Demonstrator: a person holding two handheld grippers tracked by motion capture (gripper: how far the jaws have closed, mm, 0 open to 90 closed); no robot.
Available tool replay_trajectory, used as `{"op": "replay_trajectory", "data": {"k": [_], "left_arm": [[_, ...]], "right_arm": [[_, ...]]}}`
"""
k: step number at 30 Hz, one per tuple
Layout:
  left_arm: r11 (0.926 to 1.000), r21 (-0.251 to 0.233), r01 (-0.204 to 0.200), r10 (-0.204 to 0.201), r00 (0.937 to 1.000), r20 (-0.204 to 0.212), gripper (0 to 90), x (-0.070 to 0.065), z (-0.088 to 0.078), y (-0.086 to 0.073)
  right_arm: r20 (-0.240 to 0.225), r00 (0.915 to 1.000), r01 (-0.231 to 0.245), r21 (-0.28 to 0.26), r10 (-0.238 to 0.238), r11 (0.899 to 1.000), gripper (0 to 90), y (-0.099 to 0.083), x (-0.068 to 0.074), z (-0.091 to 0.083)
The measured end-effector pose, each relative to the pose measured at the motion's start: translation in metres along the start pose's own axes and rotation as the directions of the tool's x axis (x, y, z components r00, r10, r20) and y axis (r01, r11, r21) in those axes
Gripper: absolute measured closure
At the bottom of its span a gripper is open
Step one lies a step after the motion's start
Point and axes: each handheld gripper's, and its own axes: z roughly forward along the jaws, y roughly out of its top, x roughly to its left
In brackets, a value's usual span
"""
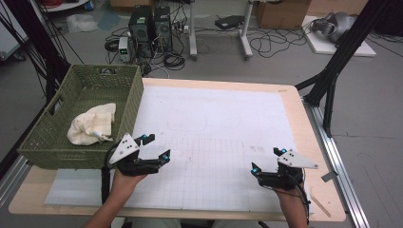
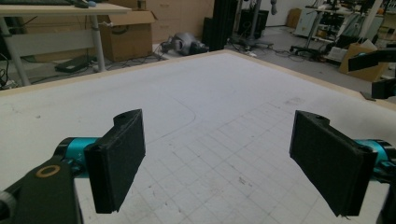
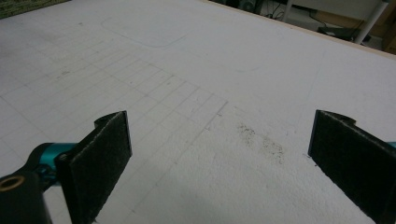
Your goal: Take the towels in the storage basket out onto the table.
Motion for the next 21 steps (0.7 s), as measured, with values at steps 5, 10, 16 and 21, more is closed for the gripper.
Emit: {"op": "replay_trajectory", "data": {"k": [5,10,16,21], "left_arm": [[0.9999,0.004,-0.009,0.009,0.9999,0.007,18.6,-0.002,0.003,0.002],[0.9999,0.001,-0.011,0.011,0.9999,0.007,18.8,-0.003,0.0,0.007],[0.9999,-0.015,-0.007,0.007,0.9999,0.012,18.5,0.0,-0.006,0.021],[0.9995,-0.023,-0.023,0.024,0.9992,0.031,18.4,0.004,-0.013,0.036]], "right_arm": [[-0.006,1.0,0.001,-0.001,-0.001,1.0,5.3,0.001,-0.002,0.0],[-0.005,1.0,-0.001,-0.006,0.001,1.0,5.3,0.002,-0.001,-0.003],[0.001,1.0,0.0,-0.013,0.0,1.0,5.3,0.003,0.0,-0.003],[-0.003,1.0,-0.004,-0.009,0.004,1.0,5.3,0.003,0.0,-0.001]]}}
